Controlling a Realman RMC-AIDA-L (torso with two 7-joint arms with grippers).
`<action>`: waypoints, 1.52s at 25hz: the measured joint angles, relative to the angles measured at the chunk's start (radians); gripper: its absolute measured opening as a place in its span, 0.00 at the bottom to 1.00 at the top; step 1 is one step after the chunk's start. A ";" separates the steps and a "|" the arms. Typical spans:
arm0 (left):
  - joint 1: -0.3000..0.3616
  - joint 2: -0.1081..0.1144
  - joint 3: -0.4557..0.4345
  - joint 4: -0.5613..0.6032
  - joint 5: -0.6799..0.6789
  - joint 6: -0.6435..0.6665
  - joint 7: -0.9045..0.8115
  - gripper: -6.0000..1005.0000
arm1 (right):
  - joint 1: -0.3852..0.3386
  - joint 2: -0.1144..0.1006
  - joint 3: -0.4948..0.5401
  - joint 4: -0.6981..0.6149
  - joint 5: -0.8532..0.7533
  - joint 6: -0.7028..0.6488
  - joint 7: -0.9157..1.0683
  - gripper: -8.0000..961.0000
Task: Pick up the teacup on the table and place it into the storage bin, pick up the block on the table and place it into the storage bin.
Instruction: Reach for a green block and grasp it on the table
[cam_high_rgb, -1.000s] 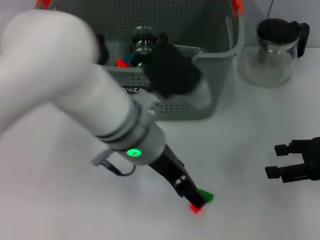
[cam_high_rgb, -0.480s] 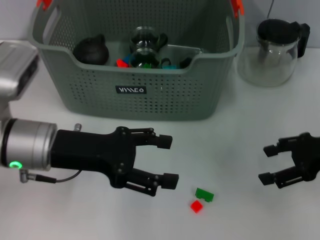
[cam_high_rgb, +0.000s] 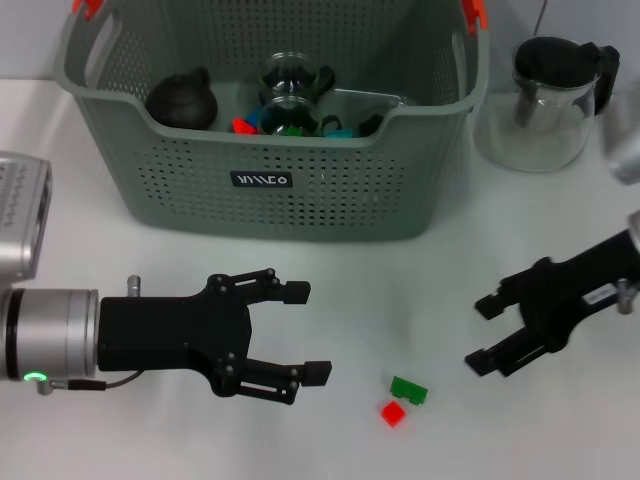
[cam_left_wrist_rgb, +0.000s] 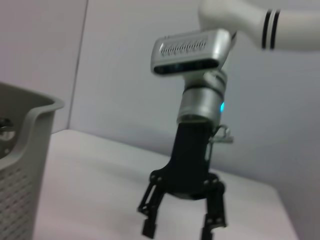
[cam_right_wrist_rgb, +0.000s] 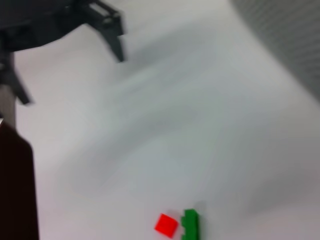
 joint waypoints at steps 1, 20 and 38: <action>0.002 -0.001 -0.001 -0.001 0.003 -0.012 0.016 0.92 | 0.016 0.008 -0.027 -0.001 -0.004 0.000 0.016 0.95; 0.012 0.004 -0.101 -0.019 0.066 -0.053 0.113 0.91 | 0.152 0.074 -0.433 -0.053 -0.017 0.096 0.137 0.94; 0.006 -0.005 -0.186 -0.045 0.061 -0.096 0.094 0.90 | 0.121 0.069 -0.793 -0.255 0.016 0.169 0.027 0.94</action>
